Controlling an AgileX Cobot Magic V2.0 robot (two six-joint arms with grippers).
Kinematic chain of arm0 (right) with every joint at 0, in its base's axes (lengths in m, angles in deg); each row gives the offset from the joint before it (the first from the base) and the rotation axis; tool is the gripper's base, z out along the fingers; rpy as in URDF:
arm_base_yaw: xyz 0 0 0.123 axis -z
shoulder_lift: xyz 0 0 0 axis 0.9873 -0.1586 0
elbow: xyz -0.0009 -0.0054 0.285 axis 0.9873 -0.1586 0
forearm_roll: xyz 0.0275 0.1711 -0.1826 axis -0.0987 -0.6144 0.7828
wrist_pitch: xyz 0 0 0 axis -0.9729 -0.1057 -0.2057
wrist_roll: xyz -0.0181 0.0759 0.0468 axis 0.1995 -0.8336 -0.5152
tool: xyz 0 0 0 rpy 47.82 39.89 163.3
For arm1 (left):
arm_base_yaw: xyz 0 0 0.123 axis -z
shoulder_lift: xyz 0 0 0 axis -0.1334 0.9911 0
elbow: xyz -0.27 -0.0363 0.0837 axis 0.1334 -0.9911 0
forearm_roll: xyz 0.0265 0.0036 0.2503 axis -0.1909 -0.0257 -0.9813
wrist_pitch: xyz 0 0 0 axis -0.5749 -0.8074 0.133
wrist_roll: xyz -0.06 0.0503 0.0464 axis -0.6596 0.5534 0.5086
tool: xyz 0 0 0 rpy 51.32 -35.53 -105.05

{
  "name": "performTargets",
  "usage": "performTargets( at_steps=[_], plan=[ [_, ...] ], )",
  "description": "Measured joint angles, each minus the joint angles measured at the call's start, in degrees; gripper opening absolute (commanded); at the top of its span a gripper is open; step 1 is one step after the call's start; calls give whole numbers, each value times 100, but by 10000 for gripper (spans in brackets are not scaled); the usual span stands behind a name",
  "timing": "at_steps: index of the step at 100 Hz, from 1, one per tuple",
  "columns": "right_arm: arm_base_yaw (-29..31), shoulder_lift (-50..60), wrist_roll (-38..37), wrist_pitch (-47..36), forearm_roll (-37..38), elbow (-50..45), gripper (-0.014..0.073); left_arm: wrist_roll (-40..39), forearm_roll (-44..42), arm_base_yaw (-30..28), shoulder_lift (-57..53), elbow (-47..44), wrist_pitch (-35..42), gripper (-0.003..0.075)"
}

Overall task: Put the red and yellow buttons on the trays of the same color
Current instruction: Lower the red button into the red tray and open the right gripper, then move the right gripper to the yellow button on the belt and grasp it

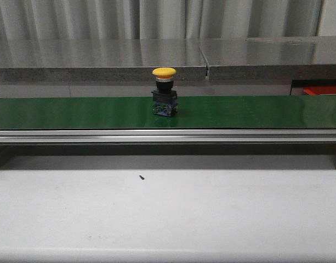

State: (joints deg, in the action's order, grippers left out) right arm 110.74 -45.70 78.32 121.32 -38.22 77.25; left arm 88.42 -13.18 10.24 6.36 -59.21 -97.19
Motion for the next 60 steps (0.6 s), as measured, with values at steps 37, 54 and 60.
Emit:
performTargets(
  at_steps=[37,54,60],
  plan=[
    [9,398,0,1033,13,848,616,0,0,0,0,0,0,-19],
    [-18,893,0,1593,22,850,616,0,0,0,0,0,0,-19],
    [-73,1127,52,1641,39,738,616,0,0,0,0,0,0,-19]
  ],
)
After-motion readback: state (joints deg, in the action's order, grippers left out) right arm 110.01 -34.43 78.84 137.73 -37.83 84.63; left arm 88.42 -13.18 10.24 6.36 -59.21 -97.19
